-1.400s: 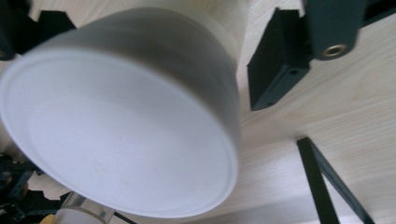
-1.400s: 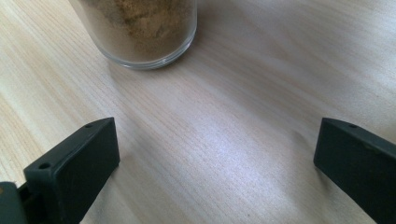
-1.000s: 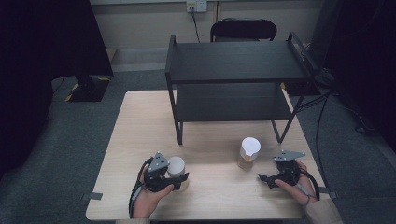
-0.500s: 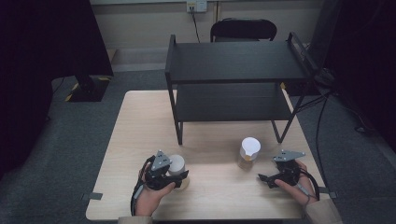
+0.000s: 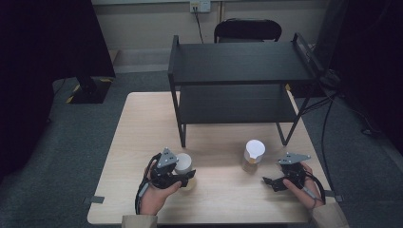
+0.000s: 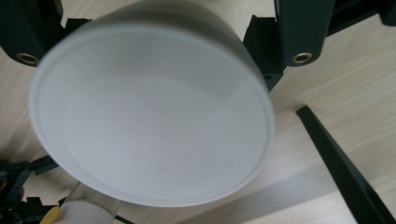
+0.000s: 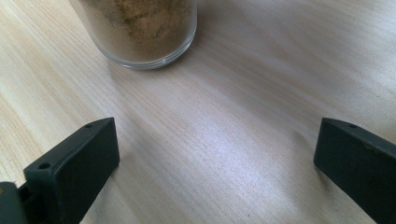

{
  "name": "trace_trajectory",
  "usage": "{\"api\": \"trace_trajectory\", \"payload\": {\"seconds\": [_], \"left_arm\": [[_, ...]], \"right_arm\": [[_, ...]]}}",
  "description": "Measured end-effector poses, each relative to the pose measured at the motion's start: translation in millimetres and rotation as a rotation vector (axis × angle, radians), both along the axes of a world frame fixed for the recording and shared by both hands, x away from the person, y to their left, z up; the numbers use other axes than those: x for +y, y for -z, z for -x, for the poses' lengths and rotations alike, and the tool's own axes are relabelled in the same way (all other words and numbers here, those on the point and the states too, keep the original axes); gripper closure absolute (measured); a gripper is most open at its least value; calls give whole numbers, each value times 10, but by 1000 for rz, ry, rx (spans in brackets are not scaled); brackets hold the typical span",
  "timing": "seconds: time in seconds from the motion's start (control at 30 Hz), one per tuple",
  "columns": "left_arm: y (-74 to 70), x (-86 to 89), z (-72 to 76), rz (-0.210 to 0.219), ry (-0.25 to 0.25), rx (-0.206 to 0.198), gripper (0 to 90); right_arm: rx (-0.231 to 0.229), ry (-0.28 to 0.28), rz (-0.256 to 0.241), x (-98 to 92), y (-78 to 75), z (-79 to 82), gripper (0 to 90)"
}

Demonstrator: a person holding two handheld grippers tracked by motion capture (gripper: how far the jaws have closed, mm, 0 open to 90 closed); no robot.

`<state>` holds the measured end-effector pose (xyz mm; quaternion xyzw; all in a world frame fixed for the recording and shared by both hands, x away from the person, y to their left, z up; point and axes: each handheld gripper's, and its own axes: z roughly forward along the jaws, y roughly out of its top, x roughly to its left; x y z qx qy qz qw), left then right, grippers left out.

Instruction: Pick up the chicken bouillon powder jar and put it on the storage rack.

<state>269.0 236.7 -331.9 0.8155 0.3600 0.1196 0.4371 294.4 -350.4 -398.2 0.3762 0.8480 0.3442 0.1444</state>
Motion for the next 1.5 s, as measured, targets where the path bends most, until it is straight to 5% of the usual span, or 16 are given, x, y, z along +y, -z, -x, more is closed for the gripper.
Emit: {"api": "trace_trajectory", "payload": {"seconds": [0.83,1.5], "left_arm": [[-551,-380,-410,20,90,2,349],[-1152,-607,-714,27,137,0,349]], "right_arm": [[2,0,1,0,-2,-1,0],[2,0,0,0,-2,0,0]]}}
